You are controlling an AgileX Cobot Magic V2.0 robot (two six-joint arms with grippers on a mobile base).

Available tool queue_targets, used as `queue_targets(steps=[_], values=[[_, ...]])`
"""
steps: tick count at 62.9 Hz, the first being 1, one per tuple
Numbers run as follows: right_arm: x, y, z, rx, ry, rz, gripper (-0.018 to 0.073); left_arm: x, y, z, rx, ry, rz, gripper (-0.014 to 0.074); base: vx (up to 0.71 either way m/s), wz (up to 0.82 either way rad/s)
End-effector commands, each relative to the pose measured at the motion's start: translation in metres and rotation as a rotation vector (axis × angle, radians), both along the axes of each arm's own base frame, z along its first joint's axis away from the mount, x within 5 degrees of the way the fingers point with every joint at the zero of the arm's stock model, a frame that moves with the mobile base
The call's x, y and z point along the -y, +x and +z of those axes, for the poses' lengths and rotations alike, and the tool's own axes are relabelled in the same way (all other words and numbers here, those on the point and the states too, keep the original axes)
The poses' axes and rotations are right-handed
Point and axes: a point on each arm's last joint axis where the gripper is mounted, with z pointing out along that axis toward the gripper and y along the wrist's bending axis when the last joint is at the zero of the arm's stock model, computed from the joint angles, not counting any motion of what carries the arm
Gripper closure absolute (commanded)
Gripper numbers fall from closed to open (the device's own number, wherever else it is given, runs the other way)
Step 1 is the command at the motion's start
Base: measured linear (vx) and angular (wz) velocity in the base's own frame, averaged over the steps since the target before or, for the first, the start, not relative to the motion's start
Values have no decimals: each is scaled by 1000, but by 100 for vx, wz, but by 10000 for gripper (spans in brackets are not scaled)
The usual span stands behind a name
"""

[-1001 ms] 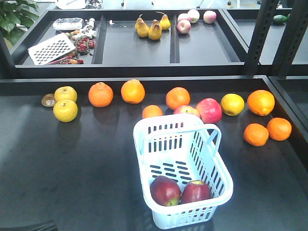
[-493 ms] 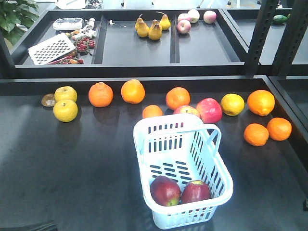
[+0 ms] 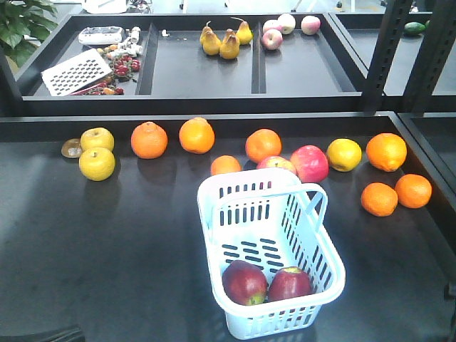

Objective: Pick three apples into basket with both arms
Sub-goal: 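Withdraw the right gripper toward the remaining red apple, then grasp the third red apple with the right gripper and lift it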

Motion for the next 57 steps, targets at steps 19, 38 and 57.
queue_targets(steps=[19,38,57], values=[[-43,1,129,488,206,258,568,-2,3,5,28,44,21,603,0,0],[-124,-28,197,794,408,590,561,-3,4,5,32,44,39,603,0,0],[-194,-5,178,764,502,743,471,-3,5,5,33,44,44,603,0,0]])
